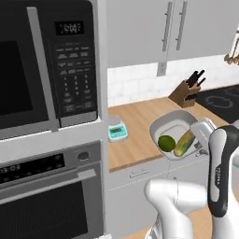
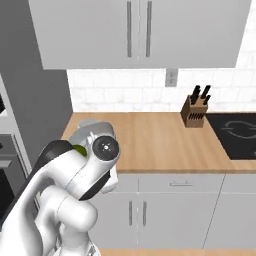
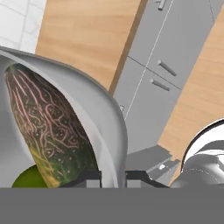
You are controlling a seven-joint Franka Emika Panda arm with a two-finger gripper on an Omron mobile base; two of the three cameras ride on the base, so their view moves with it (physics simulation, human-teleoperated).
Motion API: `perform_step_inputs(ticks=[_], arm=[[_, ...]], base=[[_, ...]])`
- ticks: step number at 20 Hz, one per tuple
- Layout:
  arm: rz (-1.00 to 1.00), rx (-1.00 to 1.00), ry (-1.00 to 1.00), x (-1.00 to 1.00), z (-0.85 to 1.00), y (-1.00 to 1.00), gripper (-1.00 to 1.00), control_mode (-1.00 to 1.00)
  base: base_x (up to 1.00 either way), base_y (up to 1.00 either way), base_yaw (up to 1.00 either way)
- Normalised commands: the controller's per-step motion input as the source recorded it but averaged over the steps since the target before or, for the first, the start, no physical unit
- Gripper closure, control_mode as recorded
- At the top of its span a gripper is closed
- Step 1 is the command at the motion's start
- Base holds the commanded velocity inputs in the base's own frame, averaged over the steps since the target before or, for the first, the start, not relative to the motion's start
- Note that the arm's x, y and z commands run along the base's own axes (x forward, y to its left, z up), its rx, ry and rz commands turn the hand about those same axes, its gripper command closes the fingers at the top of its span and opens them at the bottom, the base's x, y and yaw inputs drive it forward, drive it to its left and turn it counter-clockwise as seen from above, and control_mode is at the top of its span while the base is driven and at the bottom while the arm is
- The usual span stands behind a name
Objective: Take the meat container that has the shrimp and place it on the second highest rack of the freezer. Then take the vegetable container that has the lime and cucumber and place it on the highest rack of the freezer.
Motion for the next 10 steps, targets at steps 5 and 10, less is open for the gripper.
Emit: perform_step_inputs(ticks=[5, 10], arm=[[0.0, 0.0, 0.0, 0.0, 0.0, 0.0, 1.0, 1.0], [0.0, 0.0, 0.0, 0.0, 0.0, 0.0, 1.0, 1.0]], base=[[0.18, 0.01, 0.41], [0.52, -0.68, 0.4]])
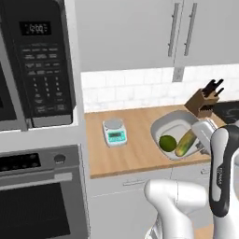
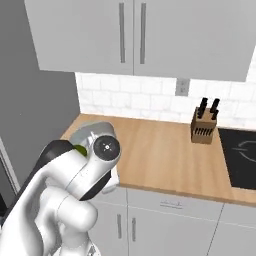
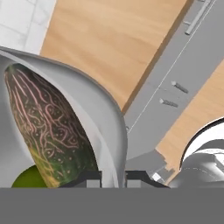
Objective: Take the meat container that has the shrimp and place it on the second highest rack of the freezer. Then take the vegetable container that has the lime and cucumber and place it on the highest rack of the freezer.
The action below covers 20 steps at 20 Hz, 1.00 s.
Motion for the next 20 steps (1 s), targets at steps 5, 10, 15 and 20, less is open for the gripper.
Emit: perform_step_inputs(ticks=[5, 10, 15, 20], arm=[[0.0, 0.0, 0.0, 0.0, 0.0, 0.0, 1.0, 1.0], [0.0, 0.0, 0.0, 0.0, 0.0, 0.0, 1.0, 1.0], [0.0, 0.0, 0.0, 0.0, 0.0, 0.0, 1.0, 1.0], [0.0, 0.0, 0.0, 0.0, 0.0, 0.0, 1.0, 1.0]], base=[[0.13, -0.06, 0.69], [-0.09, 0.05, 0.8], [-0.27, 0.13, 0.76], [-0.45, 0.32, 0.7]])
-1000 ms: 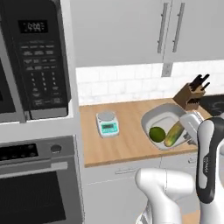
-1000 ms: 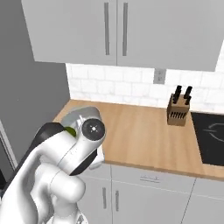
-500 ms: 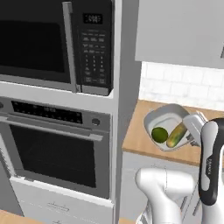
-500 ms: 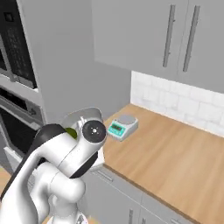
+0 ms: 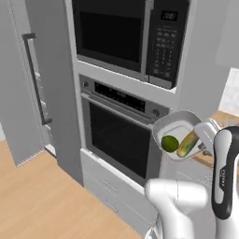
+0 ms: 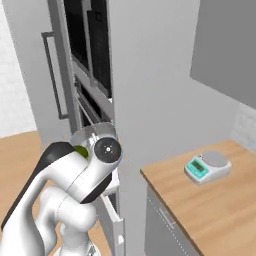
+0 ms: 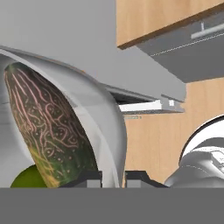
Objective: Take the meat container that has the shrimp and place it on the second highest rack of the freezer. Then take the vegetable container that has the lime and cucumber and place it on the highest rack of the freezer.
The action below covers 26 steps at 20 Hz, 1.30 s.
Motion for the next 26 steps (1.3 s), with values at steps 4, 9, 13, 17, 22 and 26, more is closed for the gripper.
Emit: perform_step_inputs(ticks=[4, 9, 13, 17, 22, 26], arm=[[0.0, 0.0, 0.0, 0.0, 0.0, 0.0, 1.0, 1.0], [0.0, 0.0, 0.0, 0.0, 0.0, 0.0, 1.0, 1.0], [0.0, 0.0, 0.0, 0.0, 0.0, 0.0, 1.0, 1.0], [0.0, 0.0, 0.0, 0.0, 0.0, 0.0, 1.0, 1.0], [0.0, 0.0, 0.0, 0.0, 0.0, 0.0, 1.0, 1.0], [0.0, 0.0, 0.0, 0.0, 0.0, 0.0, 1.0, 1.0]], base=[[-0.39, 0.61, 0.63], [0.53, 1.0, 0.34], [1.0, 0.87, 0.12], [1.0, 0.72, 0.02], [1.0, 0.8, -0.1], [0.99, 0.67, -0.15]])
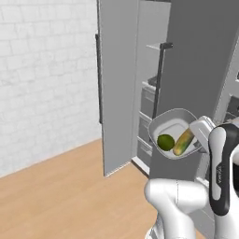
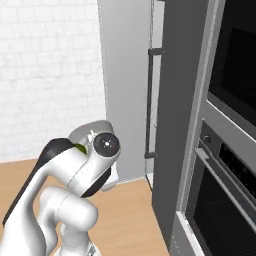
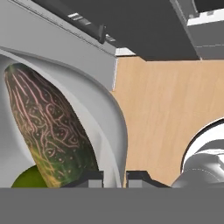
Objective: Take the meat container that has the shrimp and place it on the second highest rack of the freezer. Then take the vegetable container that has the lime and cucumber and place it on the highest rack of the freezer.
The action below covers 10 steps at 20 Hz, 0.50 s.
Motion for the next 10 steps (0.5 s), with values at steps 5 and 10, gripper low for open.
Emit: perform_step_inputs(ticks=[5, 10], arm=[[0.0, 0.0, 0.0, 0.0, 0.0, 0.0, 1.0, 1.0], [0.0, 0.0, 0.0, 0.0, 0.0, 0.0, 1.0, 1.0]], base=[[0.88, 0.34, -0.26], [0.87, 0.46, -0.39]])
